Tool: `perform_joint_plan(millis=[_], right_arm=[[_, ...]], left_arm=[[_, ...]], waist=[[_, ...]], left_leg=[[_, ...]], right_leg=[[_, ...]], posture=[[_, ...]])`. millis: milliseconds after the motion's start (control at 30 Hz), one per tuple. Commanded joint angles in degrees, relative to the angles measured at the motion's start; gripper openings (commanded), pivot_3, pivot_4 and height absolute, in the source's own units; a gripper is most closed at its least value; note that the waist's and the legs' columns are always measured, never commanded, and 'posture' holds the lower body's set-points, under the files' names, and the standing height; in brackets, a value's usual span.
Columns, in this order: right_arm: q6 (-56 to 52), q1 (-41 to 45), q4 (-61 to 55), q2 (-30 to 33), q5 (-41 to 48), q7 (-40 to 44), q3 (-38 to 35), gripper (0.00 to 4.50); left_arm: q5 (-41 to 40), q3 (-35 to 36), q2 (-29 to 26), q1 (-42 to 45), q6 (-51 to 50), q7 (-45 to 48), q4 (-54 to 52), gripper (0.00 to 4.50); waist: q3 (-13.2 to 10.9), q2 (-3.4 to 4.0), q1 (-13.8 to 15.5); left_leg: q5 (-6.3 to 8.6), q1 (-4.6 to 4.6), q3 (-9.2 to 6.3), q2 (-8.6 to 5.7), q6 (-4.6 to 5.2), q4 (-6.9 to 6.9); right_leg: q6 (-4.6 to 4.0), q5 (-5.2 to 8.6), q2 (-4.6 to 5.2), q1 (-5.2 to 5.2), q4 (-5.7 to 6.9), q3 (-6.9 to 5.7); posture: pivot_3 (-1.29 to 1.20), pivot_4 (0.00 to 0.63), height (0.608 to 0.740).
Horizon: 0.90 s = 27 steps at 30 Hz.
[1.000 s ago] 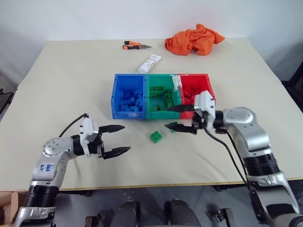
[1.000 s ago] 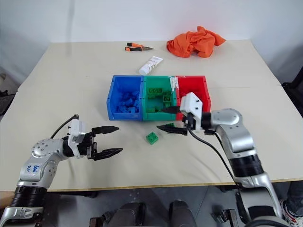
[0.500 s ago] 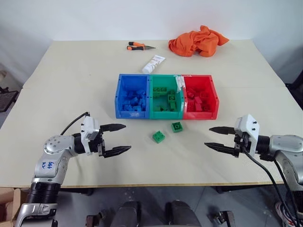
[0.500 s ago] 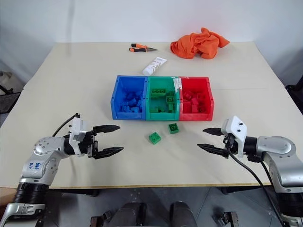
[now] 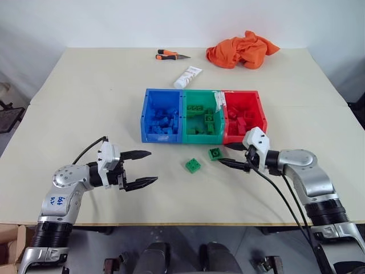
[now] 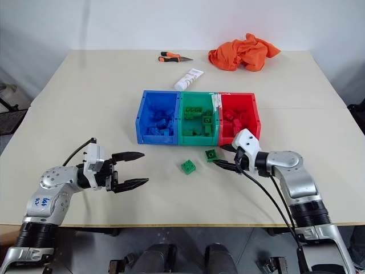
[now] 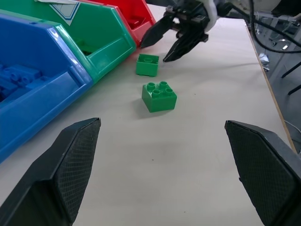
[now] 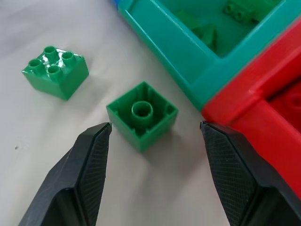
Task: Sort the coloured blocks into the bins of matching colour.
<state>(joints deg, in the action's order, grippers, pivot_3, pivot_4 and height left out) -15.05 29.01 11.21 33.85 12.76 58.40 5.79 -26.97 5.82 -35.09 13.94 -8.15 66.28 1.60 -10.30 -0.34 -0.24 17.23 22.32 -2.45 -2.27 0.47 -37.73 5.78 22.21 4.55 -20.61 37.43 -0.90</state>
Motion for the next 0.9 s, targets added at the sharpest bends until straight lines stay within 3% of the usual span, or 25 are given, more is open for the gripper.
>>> perform_joint_plan(millis=[33,367,467,700,900], right_arm=[[1.6,1.6,1.7,-1.0,-0.4,0.5,0.2,3.15],[3.1,1.5,3.7,-3.6,-1.3,0.7,0.7,3.15],[2.8,0.9,3.2,-4.3,-1.2,0.3,0.5,2.62],[0.1,-1.1,-3.0,-4.0,-0.2,-0.4,-0.1,0.22],[-5.8,-4.4,-12.3,-1.3,2.5,-0.1,-1.2,0.22]], left_arm=[[-1.1,1.5,-0.8,-1.5,-0.2,-0.6,-3.3,4.50],[-1.2,1.7,-0.6,-2.8,-0.7,-1.4,-5.1,4.50],[-1.1,1.5,-0.5,-2.6,-0.6,-1.4,-5.0,4.50],[-1.1,1.3,-0.4,-2.1,-0.6,-1.1,-4.6,4.50],[-1.1,1.0,-0.2,-2.0,-0.6,-1.1,-4.1,4.50]], waist=[[0.0,0.00,0.0],[0.0,0.01,0.0],[0.0,0.01,-0.1],[0.0,0.01,0.0],[0.0,0.01,0.0]], left_leg=[[0.00,0.00,0.00,0.00,0.00,0.00],[0.00,0.00,0.00,0.00,0.00,0.00],[0.00,0.00,0.00,0.00,0.00,0.00],[0.00,0.00,0.00,-0.01,-0.01,0.00],[0.01,0.00,-0.03,0.00,-0.01,0.02]], right_leg=[[0.00,0.00,0.00,0.00,0.00,0.00],[0.00,0.00,0.00,-0.01,0.01,0.00],[0.00,0.00,0.00,-0.01,0.01,0.00],[0.00,0.00,0.00,-0.02,0.02,0.00],[0.00,0.00,0.00,-0.01,0.01,-0.01]], posture=[[0.00,0.150,0.740],[0.00,0.150,0.740],[0.00,0.150,0.740],[0.00,0.150,0.740],[0.00,0.150,0.740]])
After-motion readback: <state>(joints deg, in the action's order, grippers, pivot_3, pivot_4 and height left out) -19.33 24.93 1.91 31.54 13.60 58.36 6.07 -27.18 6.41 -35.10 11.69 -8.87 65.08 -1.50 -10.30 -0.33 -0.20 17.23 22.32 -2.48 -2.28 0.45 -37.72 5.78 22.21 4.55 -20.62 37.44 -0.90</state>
